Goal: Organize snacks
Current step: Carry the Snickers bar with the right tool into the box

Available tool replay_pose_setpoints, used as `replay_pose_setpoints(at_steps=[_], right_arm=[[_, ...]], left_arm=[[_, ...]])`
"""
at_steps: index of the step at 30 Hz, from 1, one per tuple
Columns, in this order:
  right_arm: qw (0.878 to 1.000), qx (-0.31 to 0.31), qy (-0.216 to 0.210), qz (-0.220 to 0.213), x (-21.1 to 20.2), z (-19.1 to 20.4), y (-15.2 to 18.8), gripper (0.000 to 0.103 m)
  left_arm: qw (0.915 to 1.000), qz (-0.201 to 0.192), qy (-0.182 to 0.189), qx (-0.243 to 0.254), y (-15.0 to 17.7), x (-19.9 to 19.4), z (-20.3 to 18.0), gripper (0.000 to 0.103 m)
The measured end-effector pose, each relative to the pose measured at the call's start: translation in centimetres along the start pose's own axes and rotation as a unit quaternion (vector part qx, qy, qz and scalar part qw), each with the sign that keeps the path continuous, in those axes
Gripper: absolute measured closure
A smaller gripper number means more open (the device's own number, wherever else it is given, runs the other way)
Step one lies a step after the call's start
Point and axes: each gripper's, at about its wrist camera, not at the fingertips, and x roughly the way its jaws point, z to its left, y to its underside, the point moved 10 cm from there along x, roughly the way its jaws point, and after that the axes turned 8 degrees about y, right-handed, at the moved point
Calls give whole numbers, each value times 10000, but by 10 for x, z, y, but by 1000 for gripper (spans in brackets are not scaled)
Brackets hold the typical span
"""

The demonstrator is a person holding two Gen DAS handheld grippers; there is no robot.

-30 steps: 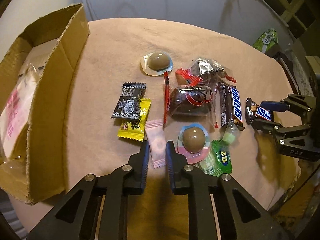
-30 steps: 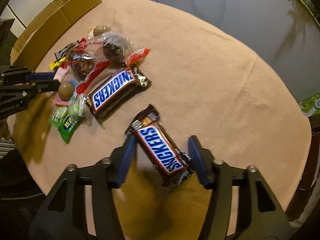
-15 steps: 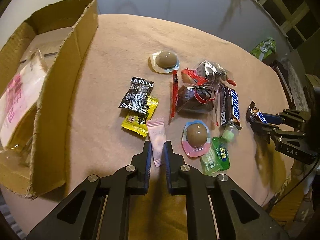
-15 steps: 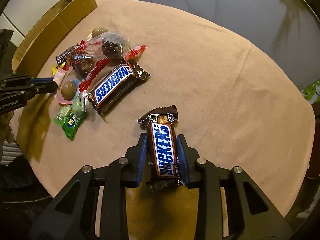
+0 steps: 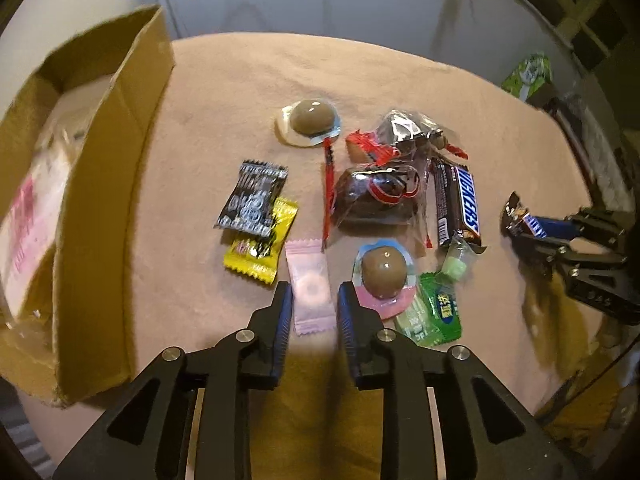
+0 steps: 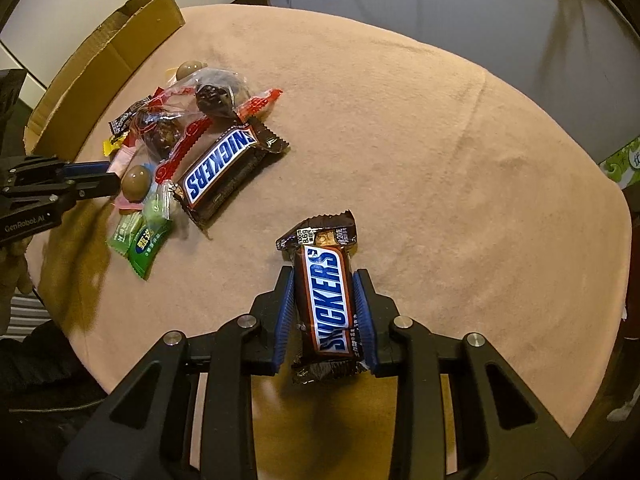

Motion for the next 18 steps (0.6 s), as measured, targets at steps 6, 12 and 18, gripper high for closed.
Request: replay_pose_setpoints(at_steps=[6,12,18], right_arm=[[10000,-8,37,-4,-1,4,0,73],[9998,120,-45,-165,-14,5,-2,73],[9990,132,-124,-399,-36,9,-16,73]], left_arm=[[9987,-107,-248,424,-6,5,-12,86],[9993,-326,167,-82,0,-20,6,86],[9969,-621,339,-333,-4,-53,18,86]])
